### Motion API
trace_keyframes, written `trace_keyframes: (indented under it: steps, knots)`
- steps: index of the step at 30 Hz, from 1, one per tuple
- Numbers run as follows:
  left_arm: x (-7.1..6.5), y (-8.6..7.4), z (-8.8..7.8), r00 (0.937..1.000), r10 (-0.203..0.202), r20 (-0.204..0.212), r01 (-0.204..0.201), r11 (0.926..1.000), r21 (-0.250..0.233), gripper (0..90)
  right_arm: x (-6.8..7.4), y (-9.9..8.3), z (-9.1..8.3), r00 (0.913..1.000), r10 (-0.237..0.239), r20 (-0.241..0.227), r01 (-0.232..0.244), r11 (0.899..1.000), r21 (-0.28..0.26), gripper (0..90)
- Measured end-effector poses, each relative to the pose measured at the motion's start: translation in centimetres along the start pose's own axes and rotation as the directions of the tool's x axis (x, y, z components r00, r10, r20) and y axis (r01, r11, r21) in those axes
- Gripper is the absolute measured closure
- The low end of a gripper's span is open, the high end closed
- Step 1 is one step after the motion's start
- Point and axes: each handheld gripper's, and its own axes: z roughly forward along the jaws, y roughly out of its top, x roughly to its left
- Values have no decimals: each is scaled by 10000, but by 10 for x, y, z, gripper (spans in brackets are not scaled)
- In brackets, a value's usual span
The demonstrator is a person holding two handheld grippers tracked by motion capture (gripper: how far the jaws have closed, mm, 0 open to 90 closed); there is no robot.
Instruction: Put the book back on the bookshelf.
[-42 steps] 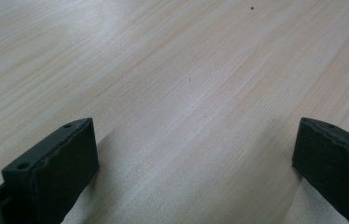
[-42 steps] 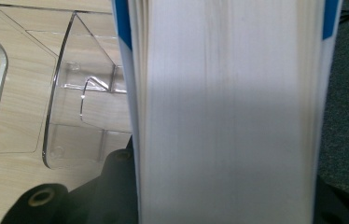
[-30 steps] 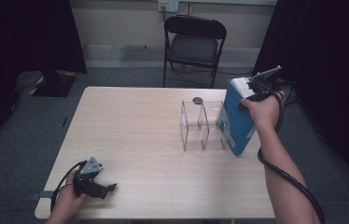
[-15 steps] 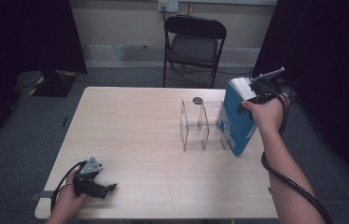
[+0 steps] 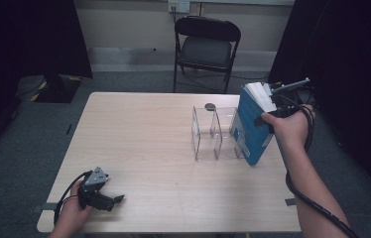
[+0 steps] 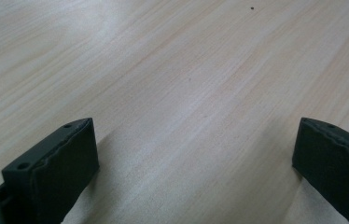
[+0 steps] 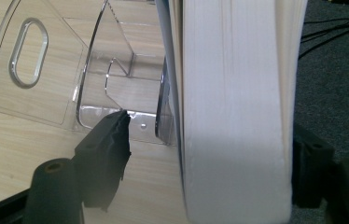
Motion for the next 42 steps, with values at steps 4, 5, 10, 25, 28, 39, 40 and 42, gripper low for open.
trace_keyframes:
  steps: [4, 5, 10, 25, 28, 39, 40, 42]
  knots:
    - [0, 0, 0, 10000, -1, -2, 1, 10000, 0, 0, 1, -7, -2, 9999, -23, -162, 22, 10000, -16, 248]
    - [0, 0, 0, 10000, -1, 5, 1, 10000, -3, 0, 1, -8, -2, 9997, -59, -217, 57, 10000, -62, 244]
    - [0, 0, 1, 10000, -5, -38, 5, 10000, -52, 0, 7, -15, -5, 9993, -358, -74, 356, 9991, -208, 201]
    - [0, 0, 1, 10000, -24, -35, 24, 10000, -65, 0, 11, -38, -14, 9978, -650, -123, 645, 9974, -329, 154]
    - [-1, 0, 1, 10000, -34, -49, 34, 10000, -61, 0, 12, -43, -14, 9972, -673, -324, 666, 9975, -214, 159]
    - [-1, 0, 1, 10000, -34, -49, 34, 10000, -58, 0, 21, -52, -18, 9929, -927, -747, 902, 9953, -366, 169]
    - [-1, 0, 1, 10000, -37, -52, 37, 10000, -61, 0, 22, -52, -17, 9926, -967, -734, 942, 9949, -364, 169]
    - [0, 0, 1, 10000, 18, -48, -18, 10000, -18, 0, 26, -54, -15, 9910, -1075, -799, 1055, 9940, -290, 169]
